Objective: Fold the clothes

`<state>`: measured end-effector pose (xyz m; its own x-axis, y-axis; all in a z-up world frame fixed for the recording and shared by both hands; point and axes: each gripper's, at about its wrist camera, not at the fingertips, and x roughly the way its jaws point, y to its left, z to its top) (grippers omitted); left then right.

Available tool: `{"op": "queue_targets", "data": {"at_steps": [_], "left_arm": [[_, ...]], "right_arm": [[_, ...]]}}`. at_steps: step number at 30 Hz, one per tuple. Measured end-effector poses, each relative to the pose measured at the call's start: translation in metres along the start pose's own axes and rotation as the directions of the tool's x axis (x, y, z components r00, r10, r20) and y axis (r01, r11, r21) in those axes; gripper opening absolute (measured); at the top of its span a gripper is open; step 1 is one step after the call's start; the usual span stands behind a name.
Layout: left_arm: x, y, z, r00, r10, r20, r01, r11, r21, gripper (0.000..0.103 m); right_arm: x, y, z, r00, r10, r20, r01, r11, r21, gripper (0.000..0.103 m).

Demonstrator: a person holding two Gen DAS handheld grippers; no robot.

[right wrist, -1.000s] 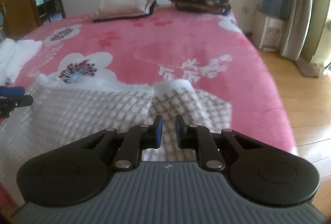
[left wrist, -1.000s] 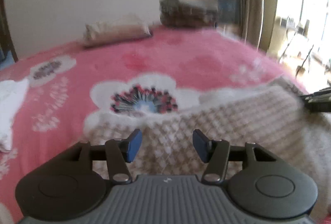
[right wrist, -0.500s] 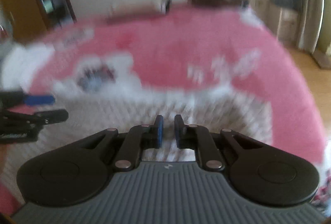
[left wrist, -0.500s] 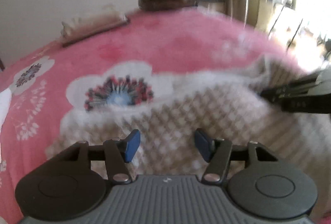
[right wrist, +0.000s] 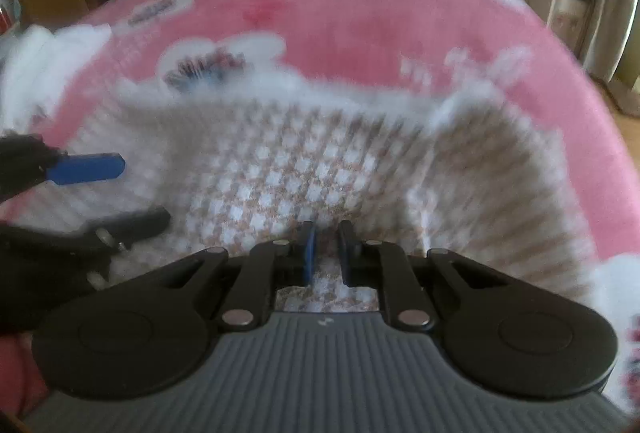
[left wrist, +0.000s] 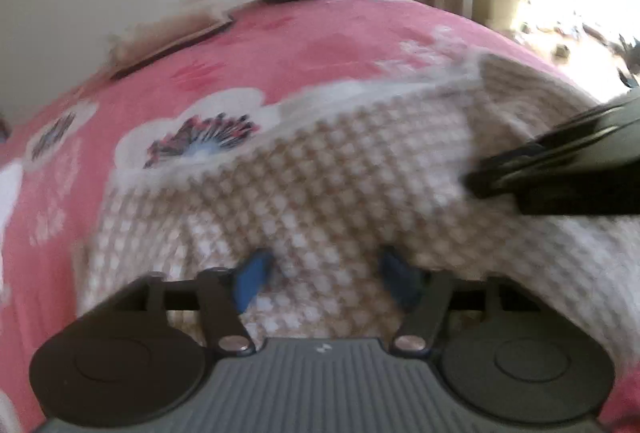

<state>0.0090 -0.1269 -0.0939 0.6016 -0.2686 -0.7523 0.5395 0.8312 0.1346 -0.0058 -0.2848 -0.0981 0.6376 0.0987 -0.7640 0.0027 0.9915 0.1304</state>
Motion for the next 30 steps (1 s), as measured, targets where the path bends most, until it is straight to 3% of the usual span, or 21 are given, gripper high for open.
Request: {"op": "queue_targets", "data": {"at_steps": [3, 7, 10, 14, 17, 19, 21, 24, 26, 30], "left_arm": [[-0.025, 0.014, 0.004, 0.999, -0.036, -0.014, 0.035, 0.997, -0.064, 0.057], [-0.046, 0.015, 0.001, 0.998, -0.063, 0.017, 0.064, 0.996, -0.055, 0.059], [-0.006, 0.000, -0.010, 0.998, -0.015, -0.058, 0.015, 1.000, -0.010, 0.063], [-0.038, 0.011, -0.017, 0.998, -0.063, -0.026, 0.062, 0.998, -0.033, 0.058], [-0.070, 0.019, -0.025, 0.993, -0.118, -0.024, 0.117, 0.992, -0.040, 0.059], [-0.063, 0.010, -0.036, 0.994, -0.100, -0.038, 0.101, 0.995, 0.004, 0.061], [-0.057, 0.000, -0.047, 0.995, -0.082, -0.051, 0.085, 0.995, 0.047, 0.066], [-0.058, -0.005, -0.056, 0.995, -0.072, -0.067, 0.078, 0.994, 0.079, 0.064], [-0.074, 0.002, -0.054, 0.993, -0.090, -0.074, 0.094, 0.994, 0.055, 0.059], [-0.088, 0.014, -0.070, 0.987, -0.098, -0.128, 0.104, 0.994, 0.038, 0.061]], "right_arm": [[-0.022, 0.000, 0.011, 1.000, -0.002, -0.029, 0.003, 0.999, 0.041, 0.011], [-0.062, 0.011, 0.005, 1.000, 0.016, 0.020, -0.016, 1.000, 0.007, 0.012], [-0.024, 0.011, -0.003, 0.998, 0.029, -0.053, -0.028, 0.999, 0.027, 0.013], [-0.024, 0.005, 0.001, 0.997, 0.046, -0.057, -0.040, 0.994, 0.098, 0.012], [-0.061, 0.010, -0.003, 0.999, 0.047, -0.024, -0.045, 0.997, 0.068, 0.013], [-0.072, 0.014, -0.015, 0.997, 0.061, -0.044, -0.058, 0.996, 0.065, 0.013], [-0.052, 0.016, -0.031, 0.995, 0.050, -0.087, -0.045, 0.997, 0.057, 0.013], [-0.033, 0.013, -0.039, 0.997, 0.041, -0.071, -0.037, 0.998, 0.058, 0.013], [-0.044, 0.016, -0.029, 0.995, 0.033, -0.090, -0.027, 0.998, 0.062, 0.013], [-0.090, 0.029, -0.037, 0.996, 0.057, -0.071, -0.056, 0.998, 0.013, 0.014]]}}
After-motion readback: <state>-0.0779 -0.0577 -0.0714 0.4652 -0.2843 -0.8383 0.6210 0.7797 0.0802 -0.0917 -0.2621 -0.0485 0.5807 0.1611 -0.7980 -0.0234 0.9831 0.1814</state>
